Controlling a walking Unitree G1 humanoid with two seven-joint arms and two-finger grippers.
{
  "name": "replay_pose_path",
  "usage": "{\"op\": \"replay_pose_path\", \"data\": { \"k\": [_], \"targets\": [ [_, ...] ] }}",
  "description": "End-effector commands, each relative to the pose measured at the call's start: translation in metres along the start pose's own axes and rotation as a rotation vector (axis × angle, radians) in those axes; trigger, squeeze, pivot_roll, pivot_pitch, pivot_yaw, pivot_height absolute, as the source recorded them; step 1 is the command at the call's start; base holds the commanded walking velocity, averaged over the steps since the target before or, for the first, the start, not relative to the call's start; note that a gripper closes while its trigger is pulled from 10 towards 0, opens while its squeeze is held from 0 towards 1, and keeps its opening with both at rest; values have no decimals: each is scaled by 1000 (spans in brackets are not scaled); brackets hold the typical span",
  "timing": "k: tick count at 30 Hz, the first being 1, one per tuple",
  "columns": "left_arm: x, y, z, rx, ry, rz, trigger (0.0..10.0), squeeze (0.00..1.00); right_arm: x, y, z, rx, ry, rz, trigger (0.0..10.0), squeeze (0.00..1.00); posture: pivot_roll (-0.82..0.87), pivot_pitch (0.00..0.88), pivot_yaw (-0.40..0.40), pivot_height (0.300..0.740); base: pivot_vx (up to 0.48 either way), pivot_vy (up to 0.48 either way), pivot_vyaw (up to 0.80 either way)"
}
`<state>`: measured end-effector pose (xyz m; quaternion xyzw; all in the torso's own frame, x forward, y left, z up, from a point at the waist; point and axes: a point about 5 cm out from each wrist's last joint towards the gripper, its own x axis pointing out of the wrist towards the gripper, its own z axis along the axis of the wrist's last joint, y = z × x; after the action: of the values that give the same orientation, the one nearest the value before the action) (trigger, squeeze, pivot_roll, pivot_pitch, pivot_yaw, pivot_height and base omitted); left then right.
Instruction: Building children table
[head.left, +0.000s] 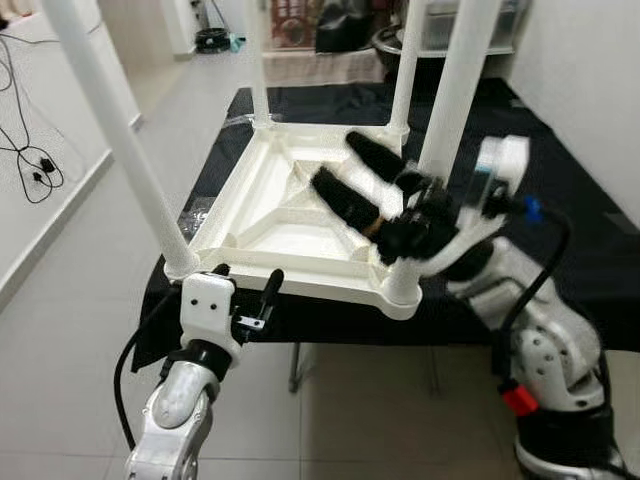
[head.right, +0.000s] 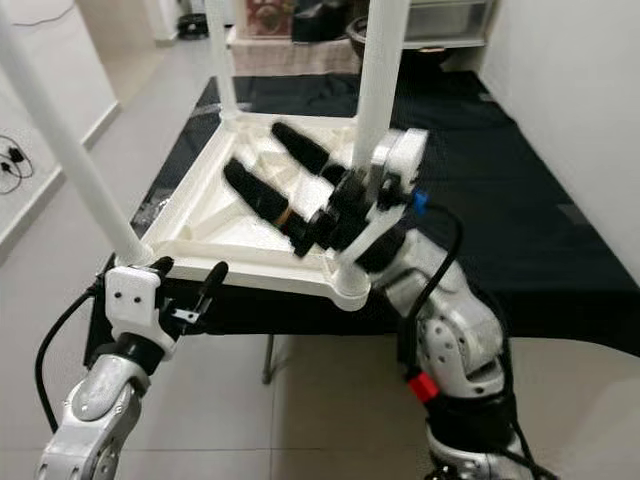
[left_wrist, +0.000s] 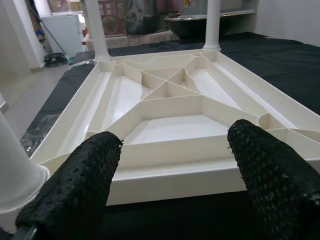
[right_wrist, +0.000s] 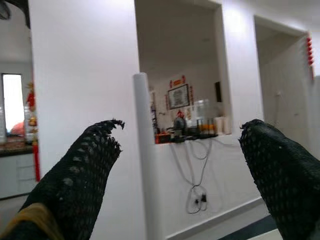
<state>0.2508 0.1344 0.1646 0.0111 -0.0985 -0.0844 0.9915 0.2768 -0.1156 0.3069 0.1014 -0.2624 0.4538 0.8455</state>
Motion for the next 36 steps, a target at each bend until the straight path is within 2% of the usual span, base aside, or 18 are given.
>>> {"op": "replay_pose_path", "data": {
  "k": [1,2,3,5,6,11,13,15,18,20,22,24,25,26,28,29,30,36],
  "targets": [
    [0,2,-1,11,3,9,10000,0,5,-16,13,-84,-50,-126,10000,0,3,97,1,740,0,0,0],
    [0,1,-1,10,3,6,10000,0,7,-24,24,-142,-78,-184,10000,0,0,95,-1,740,0,0,0],
    [0,1,-1,10,3,6,10000,0,7,-24,24,-142,-78,-184,10000,0,0,95,-1,740,0,0,0],
    [0,0,-2,12,7,1,10000,0,11,-33,48,-219,-145,-242,10000,0,2,94,-2,740,0,0,0],
    [0,0,-2,12,7,1,10000,0,11,-33,48,-219,-145,-242,10000,0,2,94,-2,740,0,0,0],
    [0,-1,-5,9,14,-5,10000,0,16,-31,82,-287,-231,-206,10000,0,-7,85,0,740,0,0,0],
    [0,-3,-7,9,20,-13,10000,0,18,-26,104,-364,-288,-183,10000,0,-9,71,2,740,0,0,0],
    [1,-3,-8,9,22,-15,10000,0,19,-25,110,-402,-307,-183,10000,0,-9,71,2,740,0,0,0],
    [1,-4,-8,9,22,-19,10000,0,18,-29,123,-467,-344,-240,10000,0,-8,69,4,740,0,0,0],
    [1,-4,-8,8,23,-18,10000,0,11,-42,143,-565,-390,-386,10000,0,-9,75,5,740,0,0,0],
    [1,-4,-8,8,23,-18,10000,0,9,-46,150,-590,-404,-430,10000,0,-9,75,5,740,0,0,0],
    [1,-4,-8,8,23,-18,10000,0,9,-46,150,-590,-404,-430,10000,0,-9,75,5,740,0,0,0],
    [1,-3,-8,7,24,-17,10000,0,3,-54,151,-601,-377,-486,10000,0,-16,76,6,740,0,0,0],
    [1,-3,-8,7,24,-17,10000,0,3,-54,151,-601,-377,-486,10000,0,-16,76,6,740,0,0,0],
    [1,-4,-9,6,26,-20,10000,0,-5,-64,112,-568,-165,-525,10000,0,-18,82,2,740,0,0,0],
    [1,-4,-9,6,26,-20,10000,0,-5,-64,112,-568,-165,-525,10000,0,-18,82,2,740,0,0,0],
    [2,-4,-9,6,26,-21,10000,0,-9,-66,94,-507,-91,-527,10000,0,-18,83,1,740,0,0,0],
    [1,-3,-9,5,23,-17,10000,0,-21,-65,70,-427,-19,-526,10000,0,-20,90,-1,740,0,0,0]
  ]
}}
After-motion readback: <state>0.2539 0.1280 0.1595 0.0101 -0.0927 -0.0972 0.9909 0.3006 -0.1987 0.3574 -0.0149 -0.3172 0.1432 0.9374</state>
